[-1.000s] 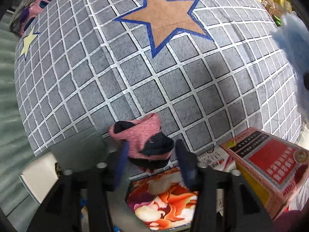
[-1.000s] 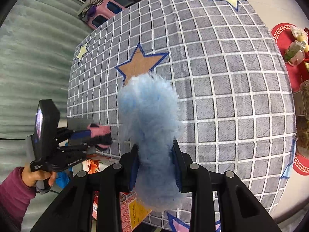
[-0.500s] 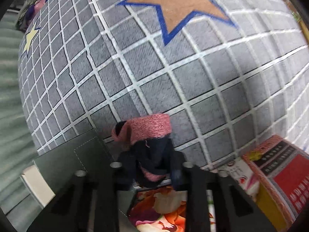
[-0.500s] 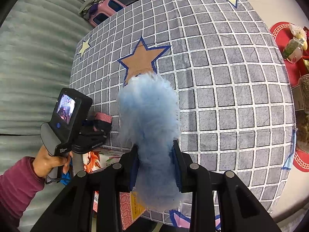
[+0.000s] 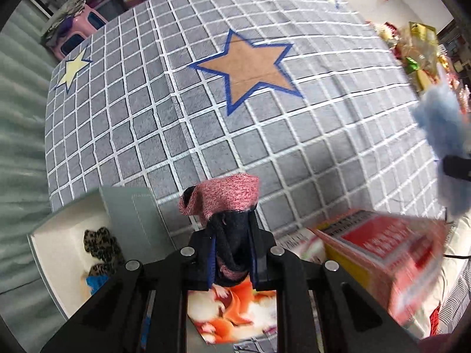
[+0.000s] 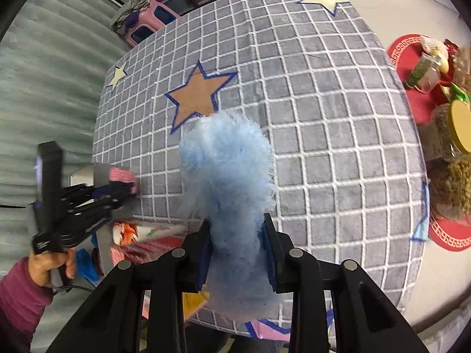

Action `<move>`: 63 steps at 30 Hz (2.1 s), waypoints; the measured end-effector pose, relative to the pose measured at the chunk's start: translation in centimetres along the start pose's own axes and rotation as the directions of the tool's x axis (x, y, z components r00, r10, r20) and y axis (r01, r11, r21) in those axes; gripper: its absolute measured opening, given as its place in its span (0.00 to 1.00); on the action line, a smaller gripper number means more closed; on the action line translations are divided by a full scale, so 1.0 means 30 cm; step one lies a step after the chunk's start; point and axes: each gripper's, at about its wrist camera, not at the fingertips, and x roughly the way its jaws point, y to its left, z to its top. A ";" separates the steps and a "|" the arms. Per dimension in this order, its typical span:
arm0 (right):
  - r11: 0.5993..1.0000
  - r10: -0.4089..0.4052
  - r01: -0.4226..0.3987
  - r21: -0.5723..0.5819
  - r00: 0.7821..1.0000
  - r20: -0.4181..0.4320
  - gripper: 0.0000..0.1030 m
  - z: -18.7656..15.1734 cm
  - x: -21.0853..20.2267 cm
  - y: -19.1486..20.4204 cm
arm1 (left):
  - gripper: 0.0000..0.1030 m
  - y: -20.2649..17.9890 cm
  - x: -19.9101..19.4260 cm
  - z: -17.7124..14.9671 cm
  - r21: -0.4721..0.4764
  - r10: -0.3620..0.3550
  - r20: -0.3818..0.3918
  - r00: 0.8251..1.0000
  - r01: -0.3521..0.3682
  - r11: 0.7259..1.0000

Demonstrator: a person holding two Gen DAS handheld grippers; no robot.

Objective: Organize soft objects
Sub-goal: 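Carry the fluffy toy and pink slipper with both grippers over the white box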

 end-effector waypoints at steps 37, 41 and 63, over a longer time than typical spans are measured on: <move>0.997 -0.055 0.050 -0.062 0.994 -0.094 0.32 -0.526 -0.023 0.273 | 0.18 0.140 -0.093 -0.243 0.005 -0.144 0.157 0.977 0.145 0.989; 0.991 -0.060 0.049 -0.121 0.994 -0.092 0.32 -0.529 -0.018 0.340 | 0.18 0.165 -0.107 -0.277 -0.020 -0.147 0.171 0.974 0.153 0.988; 0.917 -0.001 -0.048 -0.395 0.992 -0.124 0.32 -0.403 0.037 0.726 | 0.18 0.420 -0.139 -0.457 -0.300 -0.078 0.236 0.969 0.149 0.942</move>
